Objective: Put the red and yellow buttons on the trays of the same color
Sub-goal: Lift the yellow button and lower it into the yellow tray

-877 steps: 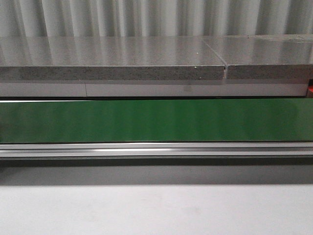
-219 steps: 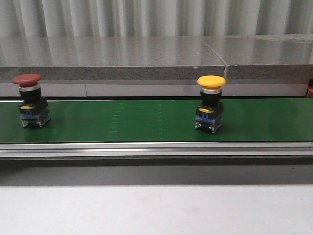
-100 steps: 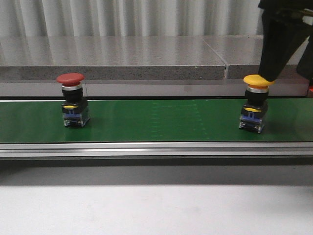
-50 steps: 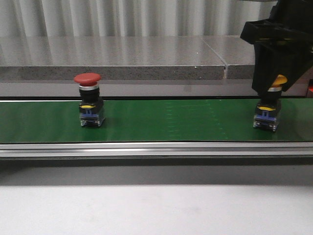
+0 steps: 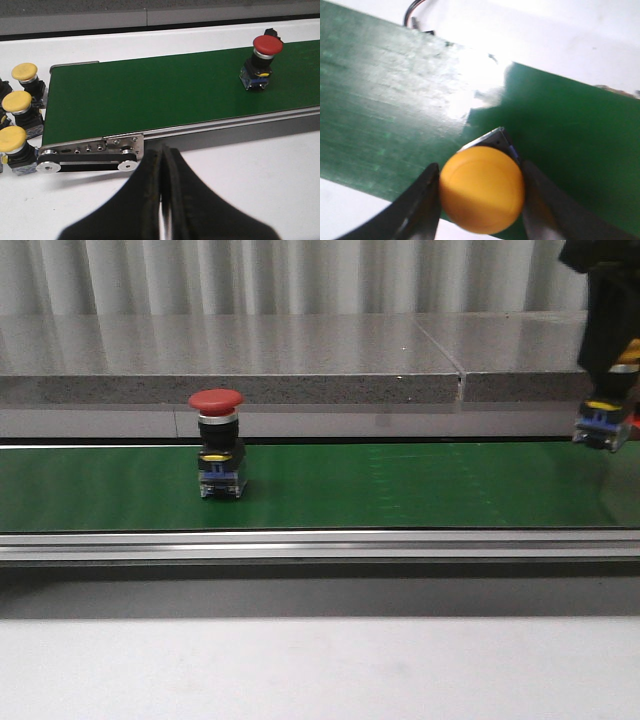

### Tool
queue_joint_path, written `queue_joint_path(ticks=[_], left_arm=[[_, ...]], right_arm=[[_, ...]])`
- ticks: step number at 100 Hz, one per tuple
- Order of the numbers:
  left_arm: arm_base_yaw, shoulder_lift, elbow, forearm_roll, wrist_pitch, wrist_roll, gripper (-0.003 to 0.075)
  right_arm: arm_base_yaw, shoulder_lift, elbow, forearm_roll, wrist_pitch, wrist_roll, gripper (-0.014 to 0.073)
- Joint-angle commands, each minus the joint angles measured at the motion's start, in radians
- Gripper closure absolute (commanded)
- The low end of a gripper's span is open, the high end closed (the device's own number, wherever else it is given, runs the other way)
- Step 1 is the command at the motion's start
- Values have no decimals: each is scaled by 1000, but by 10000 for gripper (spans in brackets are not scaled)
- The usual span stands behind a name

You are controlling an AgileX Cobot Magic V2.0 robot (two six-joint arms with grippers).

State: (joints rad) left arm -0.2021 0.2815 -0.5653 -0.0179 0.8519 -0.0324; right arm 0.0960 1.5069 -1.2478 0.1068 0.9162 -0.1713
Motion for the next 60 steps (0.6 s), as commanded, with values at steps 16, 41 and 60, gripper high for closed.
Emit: queue_joint_path(ticks=[16,41,60], left_arm=[[-6,10,-25,-4,-66,1,741],[-6,10,-25,-4,-66,1,741],[-6,10,-25,-4,-66,1,741]], right_arm=[[-200,-72,-32,-1,-44,7,537],[-389,-72,-32,-1,-44,7,537],[-501,-65,-30,0,-46,9,537]])
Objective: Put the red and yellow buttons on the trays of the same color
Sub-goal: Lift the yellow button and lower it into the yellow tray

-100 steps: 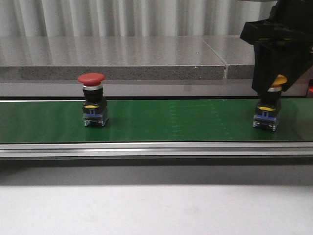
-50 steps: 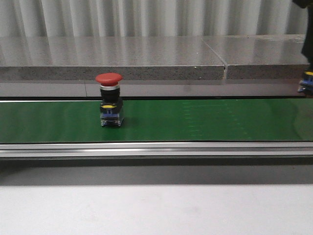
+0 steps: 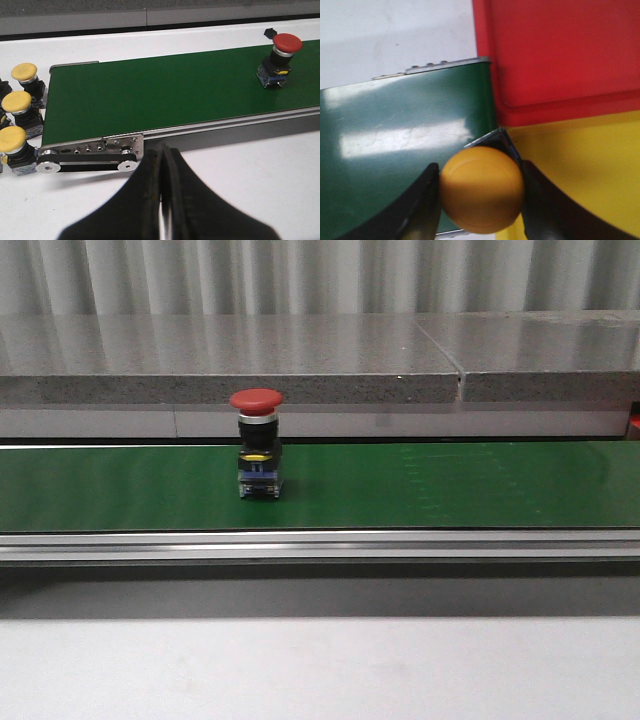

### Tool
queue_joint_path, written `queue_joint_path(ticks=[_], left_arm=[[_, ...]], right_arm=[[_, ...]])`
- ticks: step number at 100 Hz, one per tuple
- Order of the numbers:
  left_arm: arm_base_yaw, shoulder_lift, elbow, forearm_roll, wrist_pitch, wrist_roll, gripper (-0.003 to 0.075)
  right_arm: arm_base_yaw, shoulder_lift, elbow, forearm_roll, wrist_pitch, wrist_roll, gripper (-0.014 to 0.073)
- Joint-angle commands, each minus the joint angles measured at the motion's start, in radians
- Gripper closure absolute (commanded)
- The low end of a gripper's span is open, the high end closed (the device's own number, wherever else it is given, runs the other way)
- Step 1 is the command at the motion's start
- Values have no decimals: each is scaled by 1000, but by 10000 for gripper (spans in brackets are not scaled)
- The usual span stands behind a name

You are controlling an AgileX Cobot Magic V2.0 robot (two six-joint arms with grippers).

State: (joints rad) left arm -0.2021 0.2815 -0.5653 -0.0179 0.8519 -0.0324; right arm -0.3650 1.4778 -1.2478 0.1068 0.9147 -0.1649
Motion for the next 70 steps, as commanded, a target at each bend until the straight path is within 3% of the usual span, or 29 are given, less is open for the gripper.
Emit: queue_joint_path(ticks=[1,33,70], left_arm=[[-6,10,-25,-4,-66,1,741],[-6,10,-25,-4,-64,1,741],[-6,10,-25,-4,-64,1,741]], right_arm=[[-47,-36,-30,0,-45,2,537],[-155,36,-28,0,-22,32,537],[-157,199,-28,28,-35,35,537]])
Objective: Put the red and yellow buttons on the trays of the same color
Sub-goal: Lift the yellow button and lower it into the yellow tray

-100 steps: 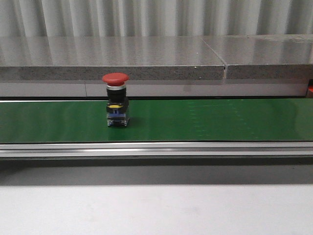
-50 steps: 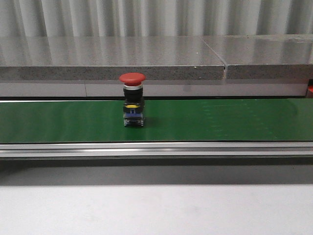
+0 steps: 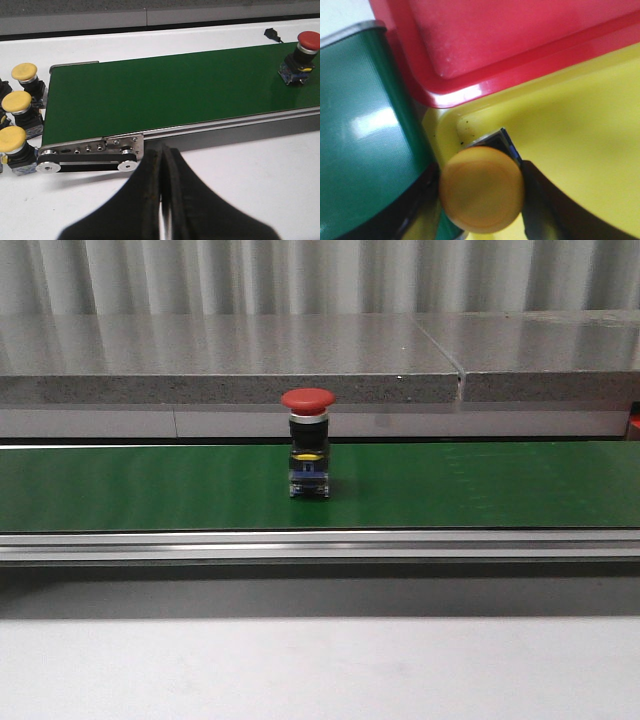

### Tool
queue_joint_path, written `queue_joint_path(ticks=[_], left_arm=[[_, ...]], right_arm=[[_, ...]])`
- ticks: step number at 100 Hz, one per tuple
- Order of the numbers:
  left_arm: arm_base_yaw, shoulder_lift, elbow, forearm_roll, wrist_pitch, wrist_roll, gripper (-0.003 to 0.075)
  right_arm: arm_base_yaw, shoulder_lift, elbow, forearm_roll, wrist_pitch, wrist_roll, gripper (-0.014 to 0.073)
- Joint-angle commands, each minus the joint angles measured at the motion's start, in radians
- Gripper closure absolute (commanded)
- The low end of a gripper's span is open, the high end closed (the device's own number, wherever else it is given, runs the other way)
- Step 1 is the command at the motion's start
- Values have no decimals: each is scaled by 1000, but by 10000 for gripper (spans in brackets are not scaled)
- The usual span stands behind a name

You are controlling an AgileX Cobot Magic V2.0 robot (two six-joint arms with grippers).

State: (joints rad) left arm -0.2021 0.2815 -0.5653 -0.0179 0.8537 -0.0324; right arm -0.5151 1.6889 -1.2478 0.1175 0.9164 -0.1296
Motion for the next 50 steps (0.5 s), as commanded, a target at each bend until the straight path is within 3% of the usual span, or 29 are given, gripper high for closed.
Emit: queue_joint_path(ticks=[1,16,23,50], left_arm=[[-6,10,-25,-4,-66,1,741],[-6,10,-25,-4,-66,1,741],[-6,10,-25,-4,-66,1,741],[-6,10,-25,-4,-66,1,741]], right_arm=[[-7,-7,-28,18,-39,0,537],[-7,20,-28,25,-66,0,528],[-7,21,-28,34,-69,0,485],[-7,20,-28,42,-68,0,169]])
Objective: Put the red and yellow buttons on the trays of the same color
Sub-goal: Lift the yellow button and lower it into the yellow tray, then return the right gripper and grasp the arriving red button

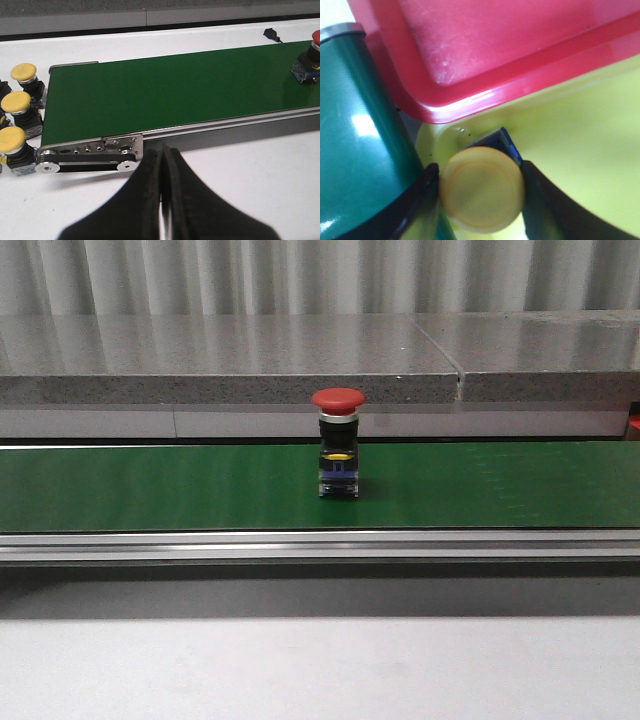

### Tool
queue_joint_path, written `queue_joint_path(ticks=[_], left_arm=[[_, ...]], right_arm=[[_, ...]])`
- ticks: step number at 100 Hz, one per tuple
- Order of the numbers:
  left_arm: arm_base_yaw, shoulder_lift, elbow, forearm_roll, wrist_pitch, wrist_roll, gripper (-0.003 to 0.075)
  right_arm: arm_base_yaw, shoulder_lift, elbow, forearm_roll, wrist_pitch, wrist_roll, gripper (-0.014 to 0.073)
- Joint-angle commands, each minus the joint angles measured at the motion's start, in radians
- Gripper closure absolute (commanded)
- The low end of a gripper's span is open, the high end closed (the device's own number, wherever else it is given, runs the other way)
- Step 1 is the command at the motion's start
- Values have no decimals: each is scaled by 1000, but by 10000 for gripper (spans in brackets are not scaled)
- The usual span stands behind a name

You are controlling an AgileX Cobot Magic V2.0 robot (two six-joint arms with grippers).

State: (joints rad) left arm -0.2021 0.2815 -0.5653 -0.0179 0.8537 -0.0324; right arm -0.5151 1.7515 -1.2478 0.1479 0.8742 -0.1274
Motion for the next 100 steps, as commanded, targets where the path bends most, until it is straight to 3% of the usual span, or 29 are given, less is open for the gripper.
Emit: queue_joint_path(ticks=[1,34,73,93,100], left_arm=[[-6,10,-25,-4,-66,1,741],[-6,10,-25,-4,-66,1,741],[-6,10,-25,-4,-66,1,741],[-6,10,-25,-4,-66,1,741],[-6,10,-25,-4,-66,1,741]], right_arm=[[-7,-43,-28,11,-25,-2,165],[-7,-63,-28,11,-25,-3,137],[-1,-293,-28,12,-25,-3,131],[33,-400,-28,33,39,-3,-44],[68,-426,-28,33,62,-3,-60]])
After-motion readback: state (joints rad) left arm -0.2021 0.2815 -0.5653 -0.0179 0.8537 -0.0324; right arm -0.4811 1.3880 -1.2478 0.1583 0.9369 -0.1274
